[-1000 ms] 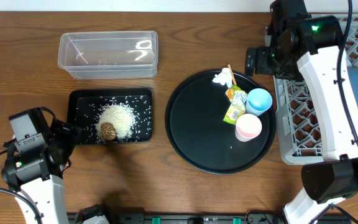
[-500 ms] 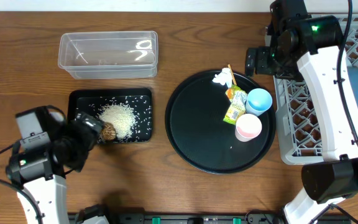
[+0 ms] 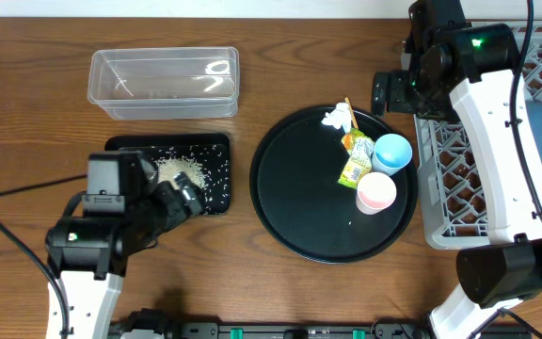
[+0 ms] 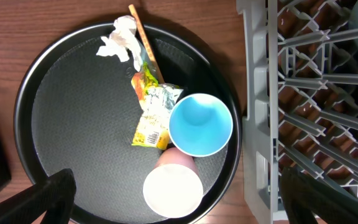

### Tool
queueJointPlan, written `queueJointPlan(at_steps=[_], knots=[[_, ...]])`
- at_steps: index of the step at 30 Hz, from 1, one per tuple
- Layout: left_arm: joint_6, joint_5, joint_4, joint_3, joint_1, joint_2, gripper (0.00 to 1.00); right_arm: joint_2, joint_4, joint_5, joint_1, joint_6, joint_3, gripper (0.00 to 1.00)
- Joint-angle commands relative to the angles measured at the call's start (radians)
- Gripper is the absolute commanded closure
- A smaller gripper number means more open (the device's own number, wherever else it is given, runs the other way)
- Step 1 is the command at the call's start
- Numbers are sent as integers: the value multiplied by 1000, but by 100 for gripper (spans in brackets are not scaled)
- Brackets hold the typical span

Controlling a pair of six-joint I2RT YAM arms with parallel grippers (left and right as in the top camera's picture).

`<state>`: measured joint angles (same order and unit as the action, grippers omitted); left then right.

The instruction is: Sort waste into correct bins and load items into the dishwasher rack

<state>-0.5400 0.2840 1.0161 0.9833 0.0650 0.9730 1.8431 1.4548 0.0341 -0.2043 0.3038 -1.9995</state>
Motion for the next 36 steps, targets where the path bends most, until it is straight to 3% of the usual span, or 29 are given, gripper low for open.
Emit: queueJointPlan(at_steps=[1, 10, 27, 36], knots=[[24, -43, -21, 36, 94, 1, 2, 3, 0, 11, -12, 10, 5, 1], [27, -125, -178, 36, 378, 36, 2, 3, 0, 11, -12, 10, 5, 1], [34, -38, -305, 36, 506, 320, 2, 3, 0, 11, -12, 10, 5, 1], [76, -42, -378, 36, 528, 367, 2, 3, 0, 10, -12, 10, 5, 1]])
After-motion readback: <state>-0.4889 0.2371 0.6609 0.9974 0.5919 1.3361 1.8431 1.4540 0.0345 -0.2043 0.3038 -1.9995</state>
